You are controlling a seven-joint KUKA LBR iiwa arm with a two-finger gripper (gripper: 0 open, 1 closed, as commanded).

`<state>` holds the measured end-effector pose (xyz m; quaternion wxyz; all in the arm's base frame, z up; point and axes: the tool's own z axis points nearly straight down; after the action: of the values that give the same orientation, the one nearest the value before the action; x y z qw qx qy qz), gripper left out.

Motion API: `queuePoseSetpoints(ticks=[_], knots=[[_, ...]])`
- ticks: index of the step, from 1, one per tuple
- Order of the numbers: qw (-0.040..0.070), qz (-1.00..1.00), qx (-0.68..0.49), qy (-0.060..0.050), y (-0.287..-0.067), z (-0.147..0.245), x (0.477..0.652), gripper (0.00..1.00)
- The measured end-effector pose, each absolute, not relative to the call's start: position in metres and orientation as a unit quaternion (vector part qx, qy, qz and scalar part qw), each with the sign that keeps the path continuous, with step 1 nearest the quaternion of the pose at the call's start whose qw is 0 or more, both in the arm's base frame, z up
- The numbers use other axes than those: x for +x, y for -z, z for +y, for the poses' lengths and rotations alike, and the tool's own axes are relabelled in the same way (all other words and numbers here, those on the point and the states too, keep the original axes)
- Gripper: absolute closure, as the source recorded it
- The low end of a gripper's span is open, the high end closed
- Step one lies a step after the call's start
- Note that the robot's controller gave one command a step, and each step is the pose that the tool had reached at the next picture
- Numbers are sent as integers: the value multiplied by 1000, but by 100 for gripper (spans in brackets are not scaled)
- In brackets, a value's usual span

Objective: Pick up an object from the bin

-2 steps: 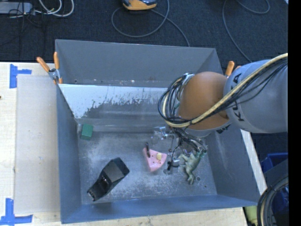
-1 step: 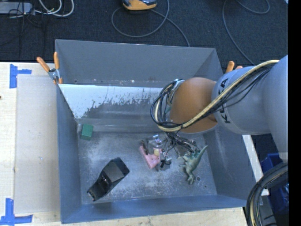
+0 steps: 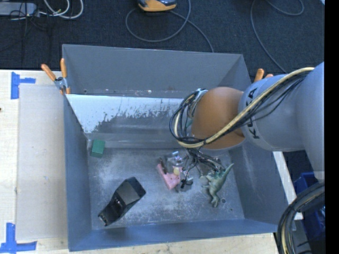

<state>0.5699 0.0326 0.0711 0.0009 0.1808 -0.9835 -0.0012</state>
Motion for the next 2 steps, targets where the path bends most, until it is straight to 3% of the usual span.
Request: queuePoseSetpoints(ticks=[1, 2], knots=[[4, -984, 179, 1, -110, 36, 567, 100], [2, -984, 179, 1, -159, 34, 578, 100]])
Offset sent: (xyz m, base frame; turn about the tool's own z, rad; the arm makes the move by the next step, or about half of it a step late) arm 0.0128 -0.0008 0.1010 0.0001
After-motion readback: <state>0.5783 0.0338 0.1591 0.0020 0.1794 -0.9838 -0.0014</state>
